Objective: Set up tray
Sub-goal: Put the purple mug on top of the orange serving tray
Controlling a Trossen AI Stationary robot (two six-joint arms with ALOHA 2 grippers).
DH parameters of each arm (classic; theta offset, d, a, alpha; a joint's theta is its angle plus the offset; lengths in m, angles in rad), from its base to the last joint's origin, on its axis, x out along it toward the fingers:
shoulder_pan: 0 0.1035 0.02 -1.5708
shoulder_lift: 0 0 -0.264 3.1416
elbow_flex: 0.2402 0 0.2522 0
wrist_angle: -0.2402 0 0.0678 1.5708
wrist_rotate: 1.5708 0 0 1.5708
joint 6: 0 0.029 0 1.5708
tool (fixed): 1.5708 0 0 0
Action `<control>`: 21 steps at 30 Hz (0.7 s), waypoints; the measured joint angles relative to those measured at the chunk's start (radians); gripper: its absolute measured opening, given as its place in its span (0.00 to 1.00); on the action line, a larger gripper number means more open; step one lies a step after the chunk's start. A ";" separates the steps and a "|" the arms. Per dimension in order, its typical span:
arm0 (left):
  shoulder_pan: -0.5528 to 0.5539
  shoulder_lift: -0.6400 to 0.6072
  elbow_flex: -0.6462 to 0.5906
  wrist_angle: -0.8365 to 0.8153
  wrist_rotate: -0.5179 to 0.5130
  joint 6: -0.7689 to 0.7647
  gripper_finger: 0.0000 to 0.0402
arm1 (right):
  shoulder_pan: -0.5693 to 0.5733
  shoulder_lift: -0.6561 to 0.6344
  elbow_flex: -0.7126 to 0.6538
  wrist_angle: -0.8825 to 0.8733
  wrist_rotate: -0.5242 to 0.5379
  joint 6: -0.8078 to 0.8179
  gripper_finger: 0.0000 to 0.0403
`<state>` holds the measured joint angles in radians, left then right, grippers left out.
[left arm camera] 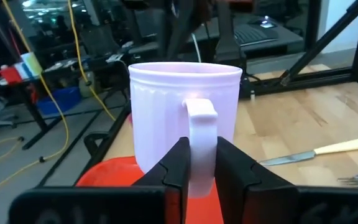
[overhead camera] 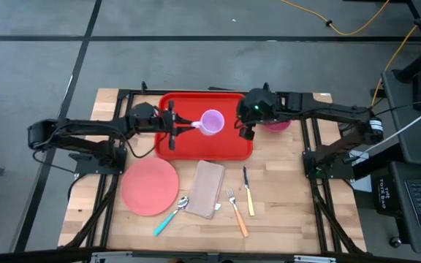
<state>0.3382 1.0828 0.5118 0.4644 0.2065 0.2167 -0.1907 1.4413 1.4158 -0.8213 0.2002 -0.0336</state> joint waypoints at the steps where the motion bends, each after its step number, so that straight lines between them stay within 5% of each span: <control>1: 0.012 -0.012 -0.011 0.001 0.009 -0.007 0.10 | 0.000 -0.024 -0.046 0.040 0.001 0.002 0.08; 11: 0.103 -0.092 -0.170 0.181 0.066 -0.081 0.11 | 0.049 -0.258 -0.516 0.552 -0.031 -0.078 0.02; 21: 0.148 -0.102 -0.195 0.211 0.193 -0.083 0.11 | 0.121 -0.314 -0.771 0.874 -0.071 -0.102 0.01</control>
<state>0.4859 0.9806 0.3168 0.6756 0.3997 0.1332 -0.0702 1.1275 0.6448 0.0530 0.1290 -0.1360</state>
